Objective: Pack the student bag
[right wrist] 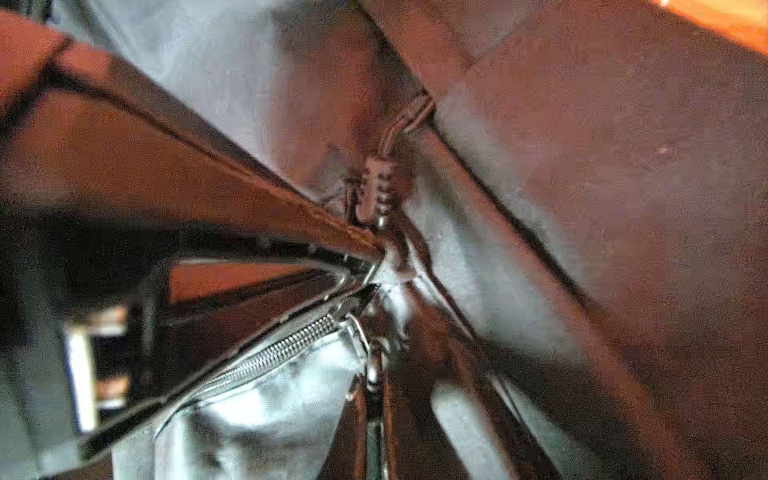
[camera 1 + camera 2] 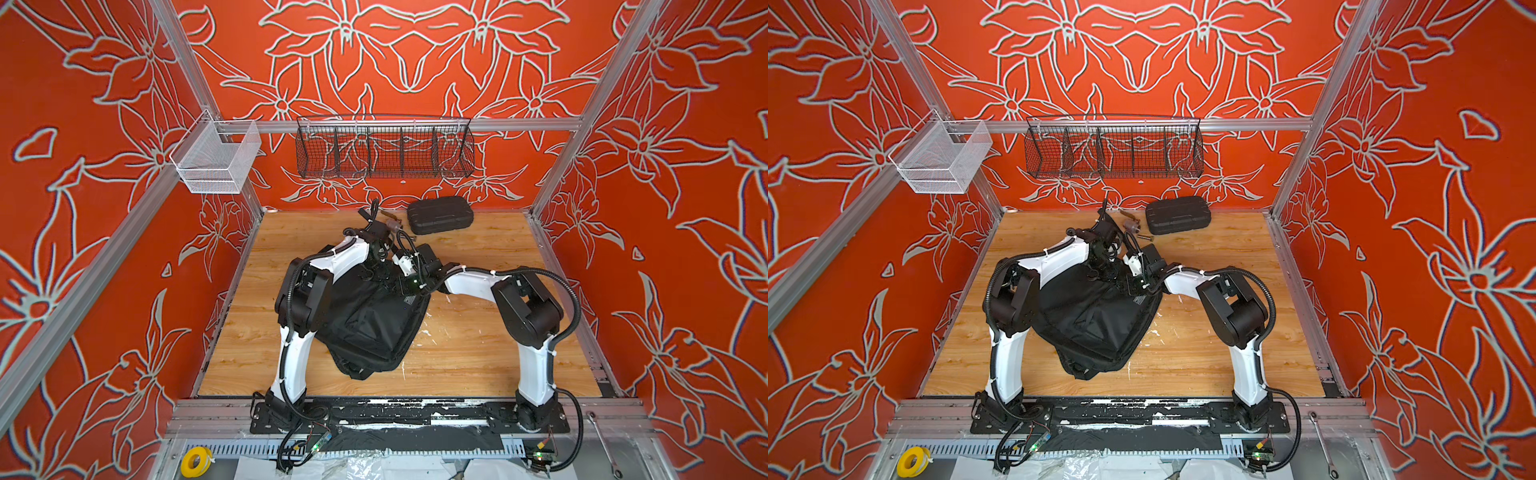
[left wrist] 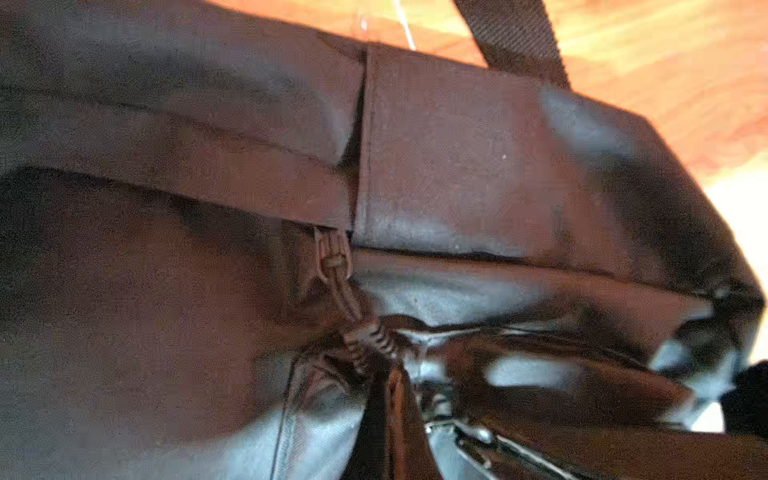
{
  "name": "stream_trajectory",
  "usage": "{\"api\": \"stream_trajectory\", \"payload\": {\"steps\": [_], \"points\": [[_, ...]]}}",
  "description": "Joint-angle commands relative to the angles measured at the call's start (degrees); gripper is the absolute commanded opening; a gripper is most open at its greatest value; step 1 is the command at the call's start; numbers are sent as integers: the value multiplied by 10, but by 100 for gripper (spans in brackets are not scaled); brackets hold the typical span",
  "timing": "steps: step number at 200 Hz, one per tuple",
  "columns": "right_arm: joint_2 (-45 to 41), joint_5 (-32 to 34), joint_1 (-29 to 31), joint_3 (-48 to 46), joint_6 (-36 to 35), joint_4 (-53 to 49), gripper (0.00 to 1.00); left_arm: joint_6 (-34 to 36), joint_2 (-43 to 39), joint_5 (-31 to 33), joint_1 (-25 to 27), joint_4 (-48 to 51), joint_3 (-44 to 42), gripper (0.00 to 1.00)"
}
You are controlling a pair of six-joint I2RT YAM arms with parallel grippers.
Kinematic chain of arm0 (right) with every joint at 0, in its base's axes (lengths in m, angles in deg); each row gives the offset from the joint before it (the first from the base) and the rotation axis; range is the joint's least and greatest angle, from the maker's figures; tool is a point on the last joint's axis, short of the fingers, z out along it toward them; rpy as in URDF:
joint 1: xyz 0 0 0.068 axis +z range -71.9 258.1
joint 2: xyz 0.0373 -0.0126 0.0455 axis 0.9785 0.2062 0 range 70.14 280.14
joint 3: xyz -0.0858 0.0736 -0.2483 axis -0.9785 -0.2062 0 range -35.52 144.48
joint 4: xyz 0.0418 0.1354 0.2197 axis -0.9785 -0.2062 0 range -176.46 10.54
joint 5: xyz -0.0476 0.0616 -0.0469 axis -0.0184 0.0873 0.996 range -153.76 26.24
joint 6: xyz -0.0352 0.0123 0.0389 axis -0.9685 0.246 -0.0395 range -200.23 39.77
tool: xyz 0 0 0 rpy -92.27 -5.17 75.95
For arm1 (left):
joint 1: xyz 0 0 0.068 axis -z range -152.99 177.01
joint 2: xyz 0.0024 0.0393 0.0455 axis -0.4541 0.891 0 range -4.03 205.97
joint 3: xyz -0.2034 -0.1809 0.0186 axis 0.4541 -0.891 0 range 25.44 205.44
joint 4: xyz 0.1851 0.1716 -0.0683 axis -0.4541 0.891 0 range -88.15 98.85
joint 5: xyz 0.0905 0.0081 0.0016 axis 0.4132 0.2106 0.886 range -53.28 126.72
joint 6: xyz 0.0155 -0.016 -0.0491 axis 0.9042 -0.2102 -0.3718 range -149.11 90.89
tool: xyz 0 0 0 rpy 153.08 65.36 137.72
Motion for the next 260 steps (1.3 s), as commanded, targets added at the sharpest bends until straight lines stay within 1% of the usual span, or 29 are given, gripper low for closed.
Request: {"api": "stream_trajectory", "payload": {"steps": [1, 18, 37, 50, 75, 97, 111, 134, 168, 199, 226, 260], "points": [[-13, -6, 8, -19, -3, -37, 0, -29, -4, -58, -27, -32, 7, 0], [-15, -5, 8, -22, -7, -44, 0, -59, -10, -115, -54, -58, -16, 0], [-20, 4, 8, -17, -18, -56, 0, -99, -20, -183, -86, -112, -61, 0], [-21, 5, 8, -12, -21, -59, 0, -107, -18, -214, -93, -122, -69, 0], [-23, 3, -1, -5, -9, -51, 0, -96, -23, -214, -86, -114, -72, 0], [-36, 5, -24, -11, 20, -22, 0, -95, -39, -207, -84, -122, -87, 0], [-40, 8, -35, -1, 20, -14, 0, -85, -40, -203, -80, -115, -87, 1], [-30, 5, -43, 36, 5, -30, 0, -72, -43, -192, -71, -107, -87, 0], [-1, 7, -66, 59, 36, -34, 0, -57, -52, -187, -62, -103, -91, 0], [18, 25, -74, 73, 17, -78, 0, -49, -65, -176, -63, -100, -98, 0], [18, 37, -83, 56, 12, -85, 0, -48, -71, -180, -66, -99, -98, 0], [6, 65, -109, 41, 10, -87, 0, -35, -77, -194, -66, -90, -98, 0]]}}
